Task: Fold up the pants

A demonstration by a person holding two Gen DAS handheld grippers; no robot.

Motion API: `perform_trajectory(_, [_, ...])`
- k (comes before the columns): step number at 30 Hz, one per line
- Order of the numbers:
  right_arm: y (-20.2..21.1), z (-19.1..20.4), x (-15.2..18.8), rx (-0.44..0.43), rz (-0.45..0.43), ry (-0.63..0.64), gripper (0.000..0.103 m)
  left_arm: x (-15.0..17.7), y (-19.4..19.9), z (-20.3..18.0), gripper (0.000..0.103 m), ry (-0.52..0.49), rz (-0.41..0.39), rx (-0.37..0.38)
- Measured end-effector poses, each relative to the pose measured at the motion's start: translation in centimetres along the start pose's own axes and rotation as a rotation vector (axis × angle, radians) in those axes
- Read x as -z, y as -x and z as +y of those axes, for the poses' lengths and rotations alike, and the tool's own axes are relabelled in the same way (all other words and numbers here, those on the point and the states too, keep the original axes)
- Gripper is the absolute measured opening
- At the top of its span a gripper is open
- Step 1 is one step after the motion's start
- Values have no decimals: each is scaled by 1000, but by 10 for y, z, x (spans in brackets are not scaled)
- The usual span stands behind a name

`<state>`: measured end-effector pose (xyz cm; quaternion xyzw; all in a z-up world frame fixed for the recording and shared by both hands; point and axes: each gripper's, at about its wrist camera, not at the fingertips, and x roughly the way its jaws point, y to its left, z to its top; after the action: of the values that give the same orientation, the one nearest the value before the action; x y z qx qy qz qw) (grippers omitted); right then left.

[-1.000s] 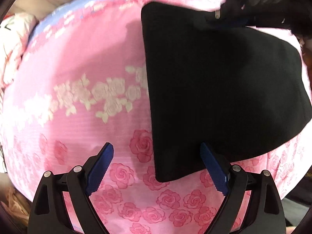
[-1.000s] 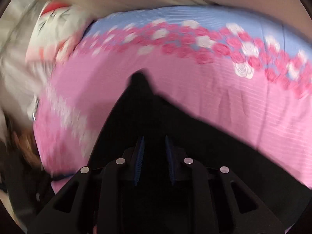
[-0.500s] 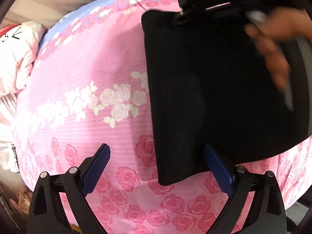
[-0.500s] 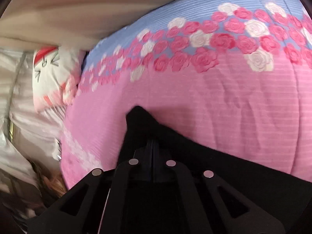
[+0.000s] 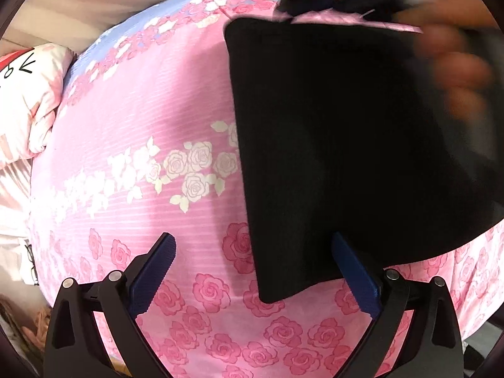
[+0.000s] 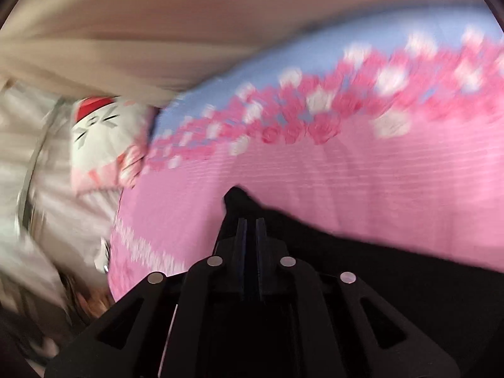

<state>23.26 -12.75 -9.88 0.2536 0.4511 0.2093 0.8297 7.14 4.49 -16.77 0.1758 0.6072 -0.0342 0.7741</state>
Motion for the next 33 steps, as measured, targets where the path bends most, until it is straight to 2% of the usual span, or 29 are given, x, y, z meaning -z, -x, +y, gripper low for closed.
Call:
perform_trajectory(1, [19, -8, 8, 26, -22, 1, 6, 0, 2, 1, 98, 9, -2, 5])
perform_trajectory(2, [41, -24, 20, 91, -50, 5, 4, 0, 3, -2, 98, 15, -2, 15])
perform_trajectory(4, [62, -67, 32, 304, -74, -51, 0, 0, 2, -3, 98, 17, 1, 19])
perform_trajectory(5, [77, -108, 40, 244, -96, -162, 0, 1, 0, -1, 98, 16, 2, 17])
perform_trajectory(6, [93, -133, 46, 136, -138, -288, 0, 2, -1, -4, 98, 15, 3, 24])
perform_trajectory(7, [105, -138, 49, 119, -156, -355, 0, 0, -1, -5, 98, 17, 5, 41])
perform_trajectory(8, [120, -126, 50, 154, -171, -336, 6, -3, -1, -4, 98, 20, 11, 43])
perform_trajectory(10, [136, -98, 57, 111, -187, -210, 5, -7, -1, -5, 98, 2, 14, 13])
perform_trajectory(11, [135, -96, 62, 119, -171, -175, 3, -7, 0, -5, 98, -10, 10, 4])
perform_trajectory(12, [133, -104, 70, 166, -148, -151, 3, -10, 0, -7, 98, -17, 8, -4])
perform_trajectory(13, [122, -126, 86, 243, -105, -180, 0, -10, 0, -8, 98, -16, 9, -8])
perform_trajectory(14, [124, -140, 94, 180, -135, -241, 0, -11, 0, -10, 98, -15, 10, -12])
perform_trajectory(15, [135, -146, 98, 163, -170, -307, 0, -12, 1, -10, 98, -18, 14, -16])
perform_trajectory(16, [146, -141, 99, 194, -191, -333, 6, -13, 1, -13, 98, -27, 19, -26])
perform_trajectory(18, [165, -116, 102, 195, -236, -259, 6, -9, 4, -24, 98, -51, 20, -53])
perform_trajectory(19, [165, -106, 105, 185, -222, -219, 6, -2, 3, -22, 98, -56, 18, -58])
perform_trajectory(20, [157, -104, 113, 199, -164, -179, 5, -5, 5, -28, 98, -55, 18, -62])
perform_trajectory(22, [131, -120, 132, 273, -69, -165, 0, -6, 4, -30, 98, -47, 20, -66])
perform_trajectory(23, [136, -131, 144, 211, -140, -188, 0, -8, 3, -26, 98, -50, 22, -69])
perform_trajectory(24, [140, -137, 146, 195, -149, -238, 0, -10, 3, -28, 98, -61, 26, -76])
perform_trajectory(26, [153, -135, 143, 231, -146, -281, 0, -11, 3, -29, 98, -79, 31, -83])
perform_trajectory(28, [167, -127, 143, 268, -134, -258, 8, -11, 6, -26, 98, -72, 33, -71])
perform_trajectory(29, [173, -125, 145, 272, -131, -262, 8, -9, 6, -23, 98, -67, 35, -64])
perform_trajectory(31, [191, -131, 150, 232, -133, -318, 10, -5, 13, -13, 97, -36, 31, -31])
perform_trajectory(33, [195, -141, 165, 153, -148, -438, 23, -5, 25, -2, 97, -7, 1, -6])
